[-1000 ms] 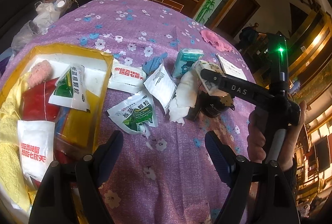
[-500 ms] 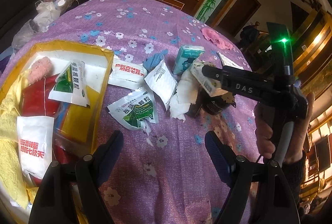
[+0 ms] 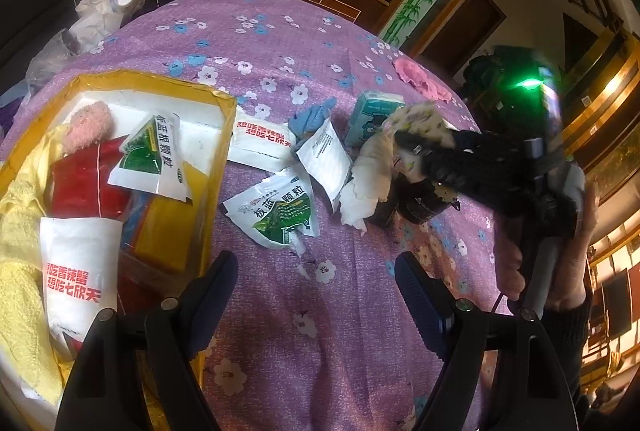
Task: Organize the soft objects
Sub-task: 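Grasp the bee-print tissue pack with the right gripper and lift it, then grasp a white packet with the left gripper while right carries tissue pack to box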
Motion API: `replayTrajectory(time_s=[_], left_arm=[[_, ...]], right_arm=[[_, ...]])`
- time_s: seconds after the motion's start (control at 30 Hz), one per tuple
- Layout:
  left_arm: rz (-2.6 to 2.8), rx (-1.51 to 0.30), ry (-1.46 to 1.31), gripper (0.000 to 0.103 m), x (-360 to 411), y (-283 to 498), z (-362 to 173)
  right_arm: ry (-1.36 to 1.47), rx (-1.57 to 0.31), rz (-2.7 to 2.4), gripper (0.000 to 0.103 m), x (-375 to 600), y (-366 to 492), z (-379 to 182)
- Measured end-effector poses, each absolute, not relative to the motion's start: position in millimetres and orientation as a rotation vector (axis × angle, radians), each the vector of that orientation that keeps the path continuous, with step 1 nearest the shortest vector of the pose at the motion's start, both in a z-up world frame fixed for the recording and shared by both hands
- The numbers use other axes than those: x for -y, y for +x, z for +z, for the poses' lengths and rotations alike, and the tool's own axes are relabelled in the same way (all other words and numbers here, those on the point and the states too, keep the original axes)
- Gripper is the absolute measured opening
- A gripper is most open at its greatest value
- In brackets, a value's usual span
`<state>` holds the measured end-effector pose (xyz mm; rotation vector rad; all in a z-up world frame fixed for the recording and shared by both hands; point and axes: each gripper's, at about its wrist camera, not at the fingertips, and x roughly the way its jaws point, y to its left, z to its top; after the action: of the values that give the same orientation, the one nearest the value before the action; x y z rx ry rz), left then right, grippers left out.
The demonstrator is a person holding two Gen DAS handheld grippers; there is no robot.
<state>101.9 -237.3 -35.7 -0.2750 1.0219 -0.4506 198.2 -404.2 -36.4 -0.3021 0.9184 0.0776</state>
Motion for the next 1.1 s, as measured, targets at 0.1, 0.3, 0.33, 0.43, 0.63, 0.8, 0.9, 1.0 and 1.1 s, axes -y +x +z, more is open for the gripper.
replayTrajectory(time_s=[0.1,0.3,0.33,0.43,0.63,0.8,0.9,1.0,1.1], left_arm=[[-0.449,-1.018,-0.274,0.084,237,100,-34],[-0.444,-1.028,-0.253,0.084,249,106,-32],[-0.441,-1.026,-0.245,0.084,252,109,-31],[-0.416,-1.041,-0.178,0.084,270,124,-32],[-0.356,-1.077,-0.063,0.064,301,176,-44],[-0.323,-1.166,-0.106,0.038,307,220,-66],[-0.327,-1.155,-0.027,0.020,323,220,-69],[-0.353,-1.103,0.012,0.009,328,207,-55],[-0.361,-1.059,-0.012,0.003,320,191,-37]], right_arm=[[-0.131,-0.838,0.137,0.040,423,184,-16],[0.192,-0.737,0.208,0.040,460,131,-18],[0.228,-0.719,0.206,0.040,464,120,-22],[0.286,-0.666,0.224,0.040,466,90,-35],[0.340,-0.637,0.260,0.040,470,77,-55],[0.347,-0.609,0.258,0.040,475,73,-53],[0.330,-0.614,0.262,0.040,471,72,-54],[0.319,-0.597,0.269,0.040,470,70,-51],[0.320,-0.596,0.264,0.040,471,70,-52]])
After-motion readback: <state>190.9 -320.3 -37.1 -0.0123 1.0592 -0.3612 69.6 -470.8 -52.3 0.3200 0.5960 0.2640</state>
